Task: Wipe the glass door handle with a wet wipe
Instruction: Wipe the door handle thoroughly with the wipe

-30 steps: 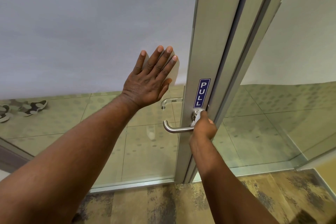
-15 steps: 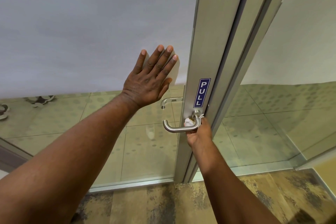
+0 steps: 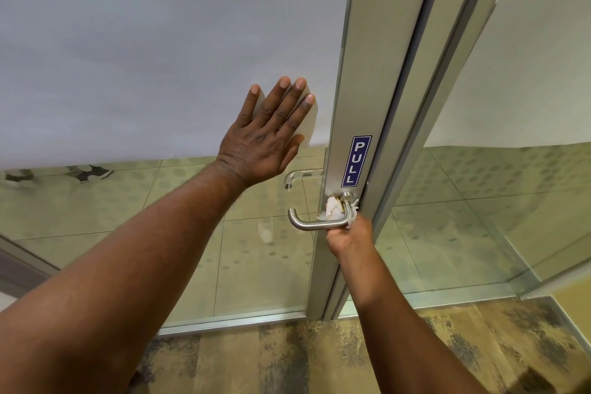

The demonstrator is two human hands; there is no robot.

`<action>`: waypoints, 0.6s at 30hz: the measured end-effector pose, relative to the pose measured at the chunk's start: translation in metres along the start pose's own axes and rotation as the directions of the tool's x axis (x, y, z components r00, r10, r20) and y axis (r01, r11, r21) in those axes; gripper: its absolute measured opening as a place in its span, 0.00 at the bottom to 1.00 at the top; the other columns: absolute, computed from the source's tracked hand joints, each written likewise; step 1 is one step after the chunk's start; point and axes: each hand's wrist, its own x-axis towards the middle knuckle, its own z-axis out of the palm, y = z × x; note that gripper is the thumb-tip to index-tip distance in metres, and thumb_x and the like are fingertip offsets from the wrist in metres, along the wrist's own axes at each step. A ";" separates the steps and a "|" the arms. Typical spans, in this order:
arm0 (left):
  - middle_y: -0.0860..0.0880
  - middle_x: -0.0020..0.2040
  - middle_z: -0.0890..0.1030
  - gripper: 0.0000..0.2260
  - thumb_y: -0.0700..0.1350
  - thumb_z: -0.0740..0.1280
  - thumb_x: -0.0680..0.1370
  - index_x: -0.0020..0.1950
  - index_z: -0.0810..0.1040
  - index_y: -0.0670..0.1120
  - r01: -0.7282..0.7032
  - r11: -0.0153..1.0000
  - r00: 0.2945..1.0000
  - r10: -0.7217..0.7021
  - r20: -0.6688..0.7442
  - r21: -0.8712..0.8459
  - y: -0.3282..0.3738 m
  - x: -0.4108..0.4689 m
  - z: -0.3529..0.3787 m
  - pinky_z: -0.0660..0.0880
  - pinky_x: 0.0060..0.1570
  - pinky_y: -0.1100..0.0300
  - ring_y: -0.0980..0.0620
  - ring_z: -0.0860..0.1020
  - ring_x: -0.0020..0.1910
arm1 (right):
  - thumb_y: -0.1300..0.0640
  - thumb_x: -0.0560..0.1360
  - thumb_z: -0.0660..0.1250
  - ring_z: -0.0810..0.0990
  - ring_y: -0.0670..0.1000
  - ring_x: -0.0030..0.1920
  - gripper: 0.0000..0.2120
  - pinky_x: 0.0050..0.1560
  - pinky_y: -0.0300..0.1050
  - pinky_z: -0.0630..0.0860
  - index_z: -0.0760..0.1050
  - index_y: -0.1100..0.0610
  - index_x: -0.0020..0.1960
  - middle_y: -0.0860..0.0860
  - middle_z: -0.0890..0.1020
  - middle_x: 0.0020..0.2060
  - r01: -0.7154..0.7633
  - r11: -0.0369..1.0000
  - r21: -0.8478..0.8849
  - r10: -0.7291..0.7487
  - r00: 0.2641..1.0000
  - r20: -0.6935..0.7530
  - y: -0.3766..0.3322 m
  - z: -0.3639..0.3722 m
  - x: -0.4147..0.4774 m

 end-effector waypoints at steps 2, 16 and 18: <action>0.42 0.84 0.51 0.32 0.56 0.53 0.86 0.84 0.43 0.46 -0.002 1.000 1.000 0.002 0.008 0.003 -0.001 0.000 -0.001 0.32 0.79 0.46 0.47 0.35 0.82 | 0.62 0.84 0.57 0.84 0.58 0.45 0.11 0.55 0.56 0.82 0.78 0.62 0.54 0.61 0.83 0.50 0.003 1.000 -0.006 -0.003 1.000 0.006 0.000 0.002 -0.001; 0.44 0.85 0.47 0.31 0.56 0.51 0.86 0.84 0.42 0.46 0.001 1.000 1.000 -0.001 0.017 0.000 0.000 0.000 0.000 0.31 0.79 0.46 0.47 0.34 0.81 | 0.64 0.82 0.61 0.85 0.59 0.45 0.10 0.35 0.53 0.85 0.78 0.66 0.59 0.62 0.83 0.48 -0.048 0.998 -0.041 0.049 0.999 0.024 -0.007 -0.005 0.000; 0.43 0.84 0.49 0.31 0.56 0.51 0.86 0.84 0.42 0.46 0.004 1.000 1.000 -0.004 0.025 -0.001 0.000 0.000 0.000 0.31 0.79 0.46 0.47 0.34 0.81 | 0.64 0.83 0.57 0.84 0.59 0.45 0.10 0.30 0.53 0.84 0.77 0.65 0.56 0.62 0.83 0.47 -0.078 0.997 0.012 0.076 0.994 0.084 -0.007 -0.004 -0.006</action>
